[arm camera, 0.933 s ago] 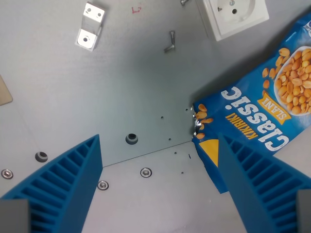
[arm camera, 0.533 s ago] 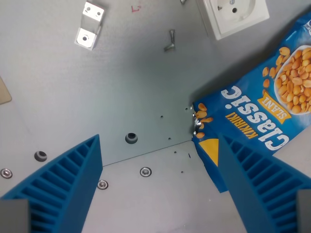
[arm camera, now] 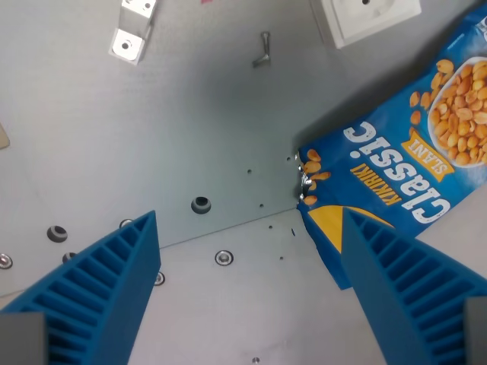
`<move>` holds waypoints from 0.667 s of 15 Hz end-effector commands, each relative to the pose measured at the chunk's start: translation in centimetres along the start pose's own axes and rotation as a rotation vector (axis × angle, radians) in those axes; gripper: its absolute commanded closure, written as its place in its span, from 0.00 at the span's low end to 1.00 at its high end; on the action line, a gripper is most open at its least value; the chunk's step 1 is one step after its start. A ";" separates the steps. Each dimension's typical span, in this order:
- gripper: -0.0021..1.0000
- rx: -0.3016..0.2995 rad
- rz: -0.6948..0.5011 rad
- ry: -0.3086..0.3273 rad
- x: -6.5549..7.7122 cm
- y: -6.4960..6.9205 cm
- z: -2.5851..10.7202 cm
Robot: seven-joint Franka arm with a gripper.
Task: Rotate around base positive y
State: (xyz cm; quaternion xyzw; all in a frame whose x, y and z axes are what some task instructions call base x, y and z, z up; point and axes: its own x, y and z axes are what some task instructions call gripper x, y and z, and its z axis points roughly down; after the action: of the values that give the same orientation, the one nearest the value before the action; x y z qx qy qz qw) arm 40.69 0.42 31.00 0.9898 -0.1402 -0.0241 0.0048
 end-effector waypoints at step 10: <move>0.00 -0.078 0.000 -0.267 0.5 -0.1 -0.7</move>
State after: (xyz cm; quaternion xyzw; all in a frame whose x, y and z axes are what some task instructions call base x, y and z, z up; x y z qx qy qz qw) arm 40.52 0.50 30.96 0.9882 -0.1392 -0.0638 0.0087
